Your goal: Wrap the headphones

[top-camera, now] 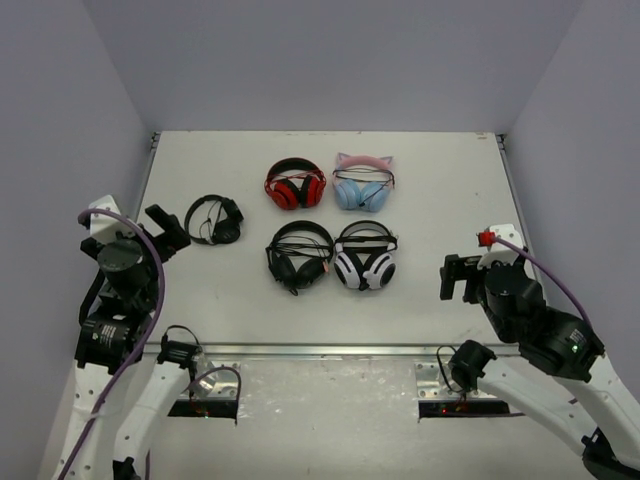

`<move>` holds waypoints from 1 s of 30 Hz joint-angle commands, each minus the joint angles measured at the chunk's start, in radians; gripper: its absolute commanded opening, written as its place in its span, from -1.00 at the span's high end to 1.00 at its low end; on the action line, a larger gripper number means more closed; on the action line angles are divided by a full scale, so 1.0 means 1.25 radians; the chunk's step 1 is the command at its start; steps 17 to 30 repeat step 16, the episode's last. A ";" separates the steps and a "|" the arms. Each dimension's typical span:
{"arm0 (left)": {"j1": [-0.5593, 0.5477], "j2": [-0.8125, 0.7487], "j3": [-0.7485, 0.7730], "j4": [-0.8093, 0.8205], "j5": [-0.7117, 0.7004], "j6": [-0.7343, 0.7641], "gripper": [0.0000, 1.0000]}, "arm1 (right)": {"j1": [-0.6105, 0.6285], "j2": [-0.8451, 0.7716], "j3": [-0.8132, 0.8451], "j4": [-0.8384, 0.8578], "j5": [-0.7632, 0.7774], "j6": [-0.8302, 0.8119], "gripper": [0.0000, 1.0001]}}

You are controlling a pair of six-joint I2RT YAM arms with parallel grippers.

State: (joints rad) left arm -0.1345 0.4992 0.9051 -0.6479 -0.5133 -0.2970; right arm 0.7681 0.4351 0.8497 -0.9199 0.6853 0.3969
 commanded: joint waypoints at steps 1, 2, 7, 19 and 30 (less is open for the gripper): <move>-0.010 -0.004 -0.021 0.038 -0.014 -0.003 -1.00 | 0.000 -0.004 -0.004 0.030 0.020 0.004 -0.98; -0.010 -0.004 -0.025 0.041 -0.012 -0.004 -1.00 | 0.000 -0.003 -0.004 0.030 0.020 0.004 -0.98; -0.010 -0.009 -0.042 0.051 -0.004 -0.004 -1.00 | 0.000 -0.003 -0.002 0.035 0.020 0.013 -0.98; -0.018 -0.010 -0.038 0.051 0.001 -0.001 -1.00 | 0.000 0.011 -0.004 0.051 0.013 0.021 -0.98; -0.018 -0.010 -0.038 0.051 0.001 -0.001 -1.00 | 0.000 0.011 -0.004 0.051 0.013 0.021 -0.98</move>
